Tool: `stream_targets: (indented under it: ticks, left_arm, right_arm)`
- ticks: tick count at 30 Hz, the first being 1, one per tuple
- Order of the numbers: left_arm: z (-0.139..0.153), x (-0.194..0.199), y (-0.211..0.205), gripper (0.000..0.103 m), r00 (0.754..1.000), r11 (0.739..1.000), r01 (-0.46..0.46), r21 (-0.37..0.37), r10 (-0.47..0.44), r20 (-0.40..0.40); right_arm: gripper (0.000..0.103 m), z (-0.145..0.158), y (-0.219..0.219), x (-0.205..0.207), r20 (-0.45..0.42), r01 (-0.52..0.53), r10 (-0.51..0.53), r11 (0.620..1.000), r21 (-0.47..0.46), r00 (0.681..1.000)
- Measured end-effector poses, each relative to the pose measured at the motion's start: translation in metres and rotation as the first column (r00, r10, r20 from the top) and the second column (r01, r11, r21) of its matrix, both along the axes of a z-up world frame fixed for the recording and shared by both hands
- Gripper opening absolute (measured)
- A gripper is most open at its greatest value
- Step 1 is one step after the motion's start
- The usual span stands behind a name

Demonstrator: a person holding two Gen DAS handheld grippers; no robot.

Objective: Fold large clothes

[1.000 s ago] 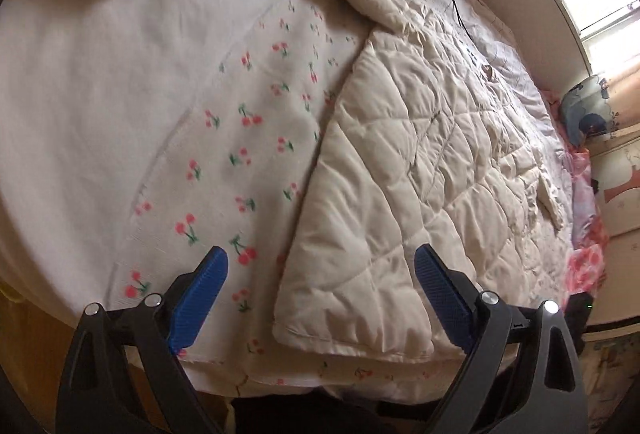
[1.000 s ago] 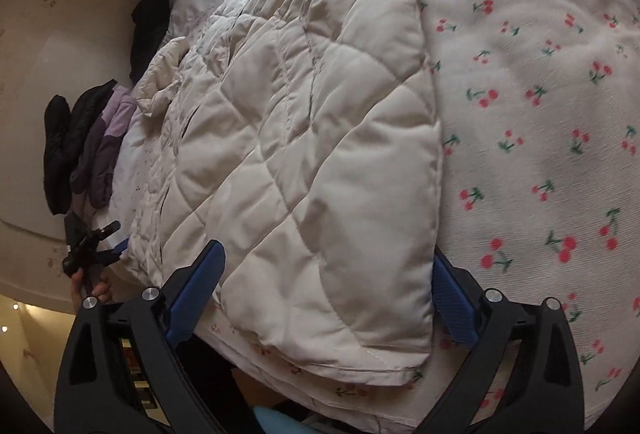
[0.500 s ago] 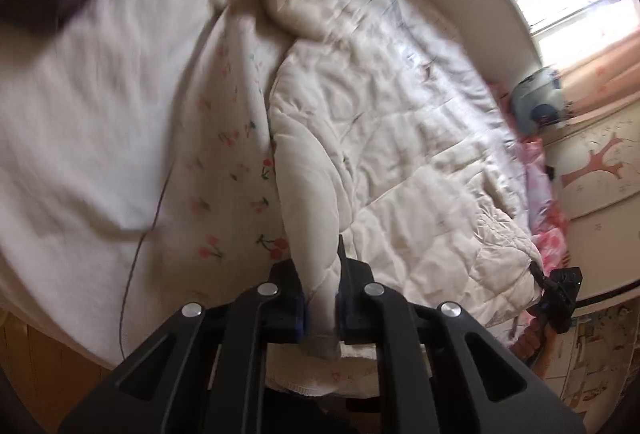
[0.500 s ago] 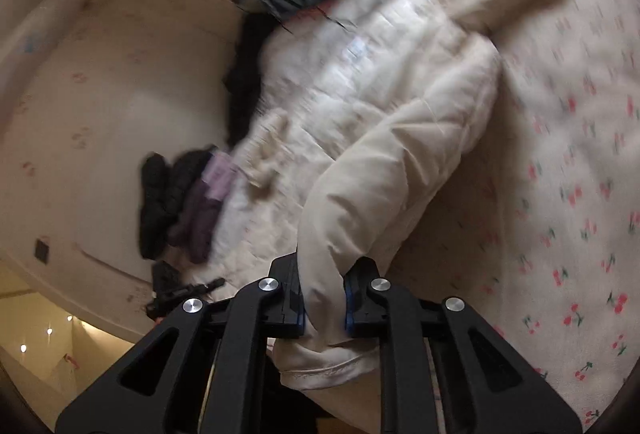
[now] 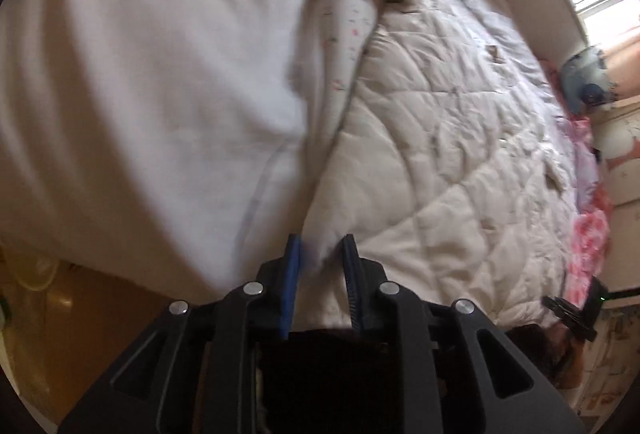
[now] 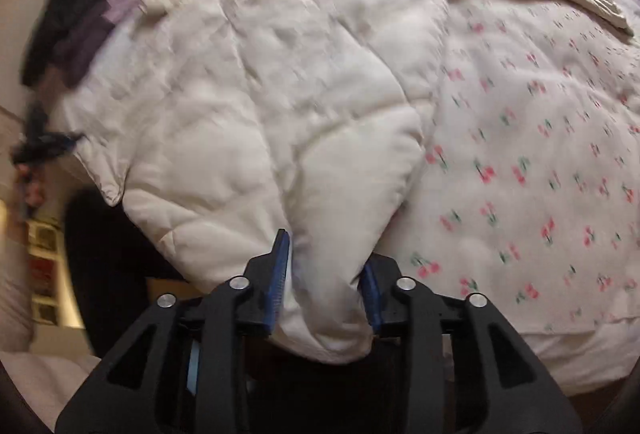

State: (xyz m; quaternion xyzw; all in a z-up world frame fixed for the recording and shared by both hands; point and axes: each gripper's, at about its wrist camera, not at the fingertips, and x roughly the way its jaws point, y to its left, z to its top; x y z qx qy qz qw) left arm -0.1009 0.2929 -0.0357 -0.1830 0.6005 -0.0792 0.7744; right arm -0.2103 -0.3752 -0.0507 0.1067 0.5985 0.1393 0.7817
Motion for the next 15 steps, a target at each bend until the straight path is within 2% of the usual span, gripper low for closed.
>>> stream_targets:
  ticks: [1,3,5,7,8,10,11,13,14,15]
  left_arm:
    - [0.007,-0.003,0.005,0.022,1.0,0.999,-0.009,0.035,0.008,0.017]
    - [0.024,-0.006,0.016,0.023,0.998,1.0,-0.016,0.024,0.015,0.054]
    - [0.044,-0.006,0.021,0.028,0.995,0.999,-0.004,0.041,0.0,0.1]
    - [0.049,-0.005,0.021,0.048,0.993,0.999,0.008,0.051,-0.014,0.12]
    - [0.043,-0.004,0.02,0.049,0.994,0.999,0.02,0.034,-0.023,0.109]
    - [0.016,0.005,0.012,0.049,0.998,0.999,0.035,-0.008,-0.034,0.055]
    - [0.004,0.007,0.006,0.049,0.999,0.999,0.035,-0.019,-0.034,0.034]
    - [-0.011,0.013,0.003,0.049,0.999,0.992,0.018,-0.122,-0.012,0.044]
    - [-0.016,0.019,0.006,0.049,0.999,0.984,-0.015,-0.178,0.023,0.042]
    - [-0.019,0.023,0.006,0.049,0.998,0.98,-0.039,-0.194,0.048,0.04]
  right_arm:
    - [0.036,0.008,-0.006,-0.001,0.014,0.017,-0.017,1.0,0.017,1.0]
    - [0.042,0.026,-0.017,-0.004,0.062,0.043,-0.045,0.999,0.023,0.997]
    - [0.049,0.05,-0.021,-0.001,0.122,0.078,-0.079,0.997,0.011,0.989]
    - [0.053,0.072,-0.005,-0.001,0.191,0.064,-0.074,0.996,0.061,0.979]
    - [0.06,0.081,0.017,0.002,0.232,0.024,-0.037,0.998,0.058,0.972]
    - [0.069,0.092,0.079,0.008,0.312,-0.115,0.107,0.993,0.007,0.944]
    - [0.071,0.093,0.118,0.012,0.329,-0.215,0.2,0.977,0.011,0.923]
    - [0.073,0.091,0.187,0.022,0.34,-0.367,0.346,0.93,-0.002,0.875]
    - [0.073,0.088,0.222,0.028,0.338,-0.416,0.401,0.909,-0.028,0.852]
    - [0.074,0.081,0.255,0.034,0.331,-0.465,0.454,0.884,-0.048,0.827]
